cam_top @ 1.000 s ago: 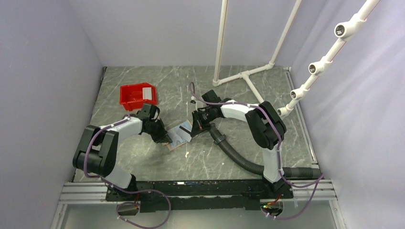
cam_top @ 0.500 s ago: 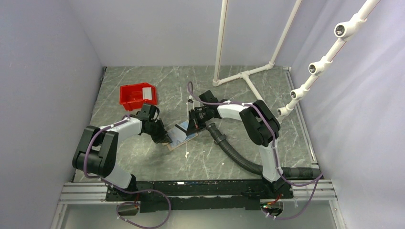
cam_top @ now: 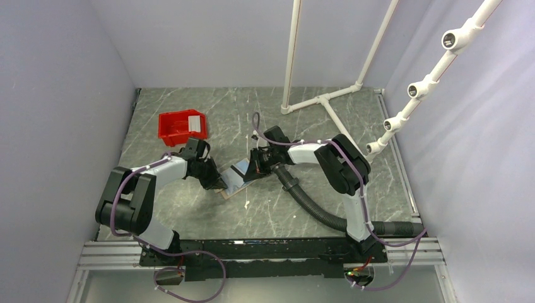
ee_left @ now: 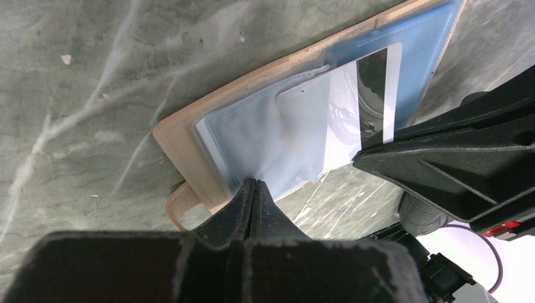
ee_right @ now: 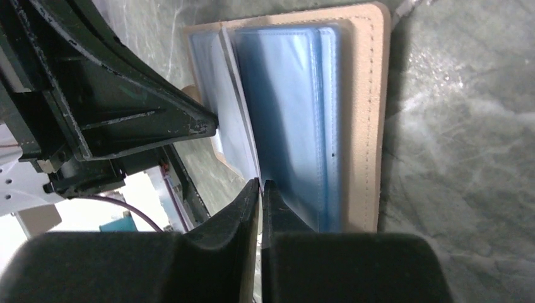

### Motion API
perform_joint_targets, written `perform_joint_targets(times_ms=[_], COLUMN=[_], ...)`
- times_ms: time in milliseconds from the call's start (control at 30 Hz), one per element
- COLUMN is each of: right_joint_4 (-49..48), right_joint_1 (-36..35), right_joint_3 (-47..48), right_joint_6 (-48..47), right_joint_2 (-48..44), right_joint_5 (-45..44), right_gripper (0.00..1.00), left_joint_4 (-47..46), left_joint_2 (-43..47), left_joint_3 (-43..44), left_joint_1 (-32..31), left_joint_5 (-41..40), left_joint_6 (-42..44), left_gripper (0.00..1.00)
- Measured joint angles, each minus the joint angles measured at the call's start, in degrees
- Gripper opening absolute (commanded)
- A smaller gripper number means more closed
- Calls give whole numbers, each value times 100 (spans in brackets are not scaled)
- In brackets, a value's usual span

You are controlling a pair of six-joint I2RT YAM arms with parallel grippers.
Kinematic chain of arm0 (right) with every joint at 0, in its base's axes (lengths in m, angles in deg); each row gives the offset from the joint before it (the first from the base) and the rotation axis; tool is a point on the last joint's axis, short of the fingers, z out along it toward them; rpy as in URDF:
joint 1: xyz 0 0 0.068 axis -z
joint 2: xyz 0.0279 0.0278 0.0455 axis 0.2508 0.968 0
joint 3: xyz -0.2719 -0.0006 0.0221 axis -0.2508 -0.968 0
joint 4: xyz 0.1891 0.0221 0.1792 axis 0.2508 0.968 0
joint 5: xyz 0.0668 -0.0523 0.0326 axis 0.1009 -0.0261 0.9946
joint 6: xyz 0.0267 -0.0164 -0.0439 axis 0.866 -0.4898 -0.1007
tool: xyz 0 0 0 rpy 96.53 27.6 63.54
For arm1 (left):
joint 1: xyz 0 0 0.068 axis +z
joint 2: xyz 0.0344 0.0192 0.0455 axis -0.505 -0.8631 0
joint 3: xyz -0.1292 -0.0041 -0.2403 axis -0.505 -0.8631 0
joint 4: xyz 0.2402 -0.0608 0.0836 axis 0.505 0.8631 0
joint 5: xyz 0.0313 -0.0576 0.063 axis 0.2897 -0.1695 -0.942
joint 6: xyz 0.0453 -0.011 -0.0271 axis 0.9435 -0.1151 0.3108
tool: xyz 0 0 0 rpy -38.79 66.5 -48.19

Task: Put the credit cards into the card holder
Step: Insert the credit card into the card holder.

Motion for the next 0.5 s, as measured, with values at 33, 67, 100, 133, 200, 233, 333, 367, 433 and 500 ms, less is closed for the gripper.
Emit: perform_joint_targets(times_ms=[33, 67, 100, 133, 200, 233, 333, 367, 433, 500], right_joint_4=[-79, -140, -170, -175, -37, 129, 634, 804, 986, 1095], right_joint_1=[-9, -22, -37, -57, -111, -138, -219, -234, -234, -225], right_joint_3=[-63, -120, -175, -216, -188, -96, 219, 315, 398, 439], right_joint_6=[107, 179, 205, 192, 22, -155, -673, -874, -1097, -1270], right_joint_2=[-24, -57, -98, -146, -240, -267, -267, -280, -291, -299], right_joint_5=[-57, -122, -197, -267, -382, -455, -673, -739, -826, -831], right_gripper=[17, 23, 28, 31, 32, 35, 38, 39, 40, 38], left_joint_4=[0, 0, 7, 20, 129, 245, 584, 695, 791, 859], left_joint_2=[7, 13, 28, 61, 166, 258, 573, 680, 734, 715], left_joint_3=[-2, -2, -2, -9, -24, -33, -33, -33, -33, -33], left_joint_1=[0, 0, 0, 0, -4, -11, 0, 9, 20, 24], left_joint_5=[0, -2, -9, -35, -173, -282, -568, -645, -726, -761], left_joint_6=[-2, -7, -15, -35, -42, -39, -37, -35, -28, -20], left_gripper=[0, 0, 0, 0, 3, 3, 2, 2, 0, 0])
